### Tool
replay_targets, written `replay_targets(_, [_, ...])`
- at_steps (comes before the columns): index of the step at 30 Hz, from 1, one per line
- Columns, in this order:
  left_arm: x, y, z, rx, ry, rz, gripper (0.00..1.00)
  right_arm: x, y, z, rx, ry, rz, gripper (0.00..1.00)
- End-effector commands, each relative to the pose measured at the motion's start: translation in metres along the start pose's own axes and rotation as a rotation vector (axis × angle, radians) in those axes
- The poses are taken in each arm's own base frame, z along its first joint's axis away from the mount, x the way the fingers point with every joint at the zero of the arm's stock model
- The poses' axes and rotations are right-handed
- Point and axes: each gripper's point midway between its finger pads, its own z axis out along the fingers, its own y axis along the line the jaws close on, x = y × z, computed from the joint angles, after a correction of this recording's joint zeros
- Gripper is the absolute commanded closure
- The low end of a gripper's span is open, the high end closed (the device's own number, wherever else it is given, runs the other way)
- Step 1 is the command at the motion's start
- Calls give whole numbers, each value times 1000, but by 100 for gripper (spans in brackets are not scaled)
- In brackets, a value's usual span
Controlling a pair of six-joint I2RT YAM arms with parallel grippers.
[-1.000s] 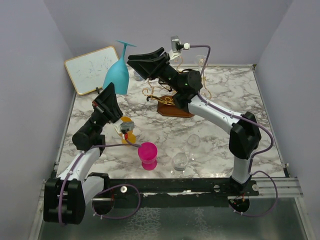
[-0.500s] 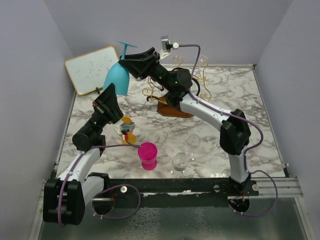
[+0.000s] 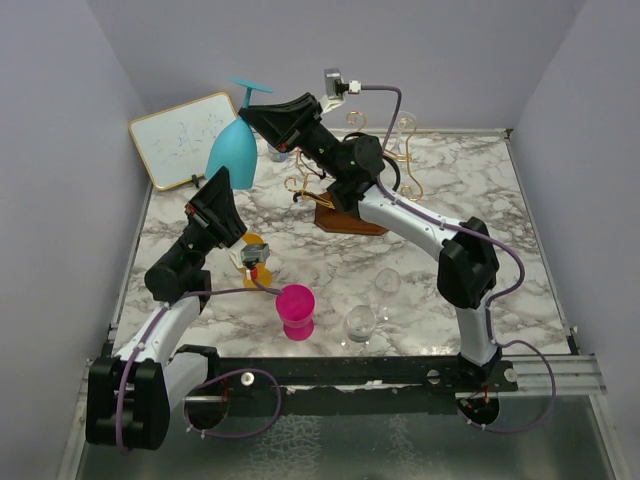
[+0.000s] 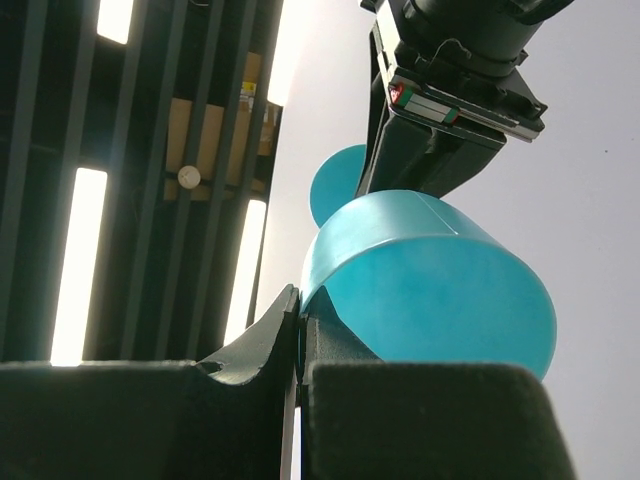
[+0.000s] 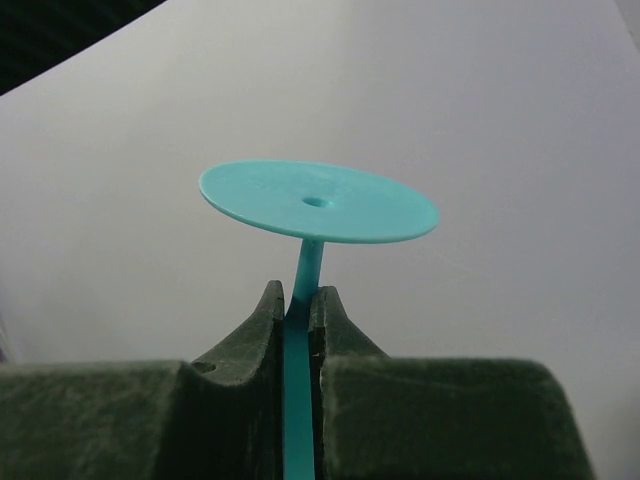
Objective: Place the wine glass upside down on the wine glass rack
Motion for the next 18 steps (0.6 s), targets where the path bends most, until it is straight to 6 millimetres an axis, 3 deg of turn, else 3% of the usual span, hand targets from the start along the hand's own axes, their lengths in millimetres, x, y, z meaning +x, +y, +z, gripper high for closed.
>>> replay_targets(1, [-17, 53, -2, -180, -56, 134, 99, -3, 8, 3, -29, -11, -117, 99])
replay_targets(6, [-12, 49, -4, -176, -28, 100, 65, -28, 8, 0, 62, -57, -249, 99])
replay_targets(9, [-8, 44, -6, -166, -1, 71, 50, -53, 15, -2, 115, -100, -380, 99])
replay_targets(15, [0, 31, -10, -128, 50, 42, 27, -104, 19, -11, 196, -155, -619, 99])
replay_targets(18, [4, 25, -13, -109, 80, 18, 20, -132, 22, -20, 235, -181, -718, 99])
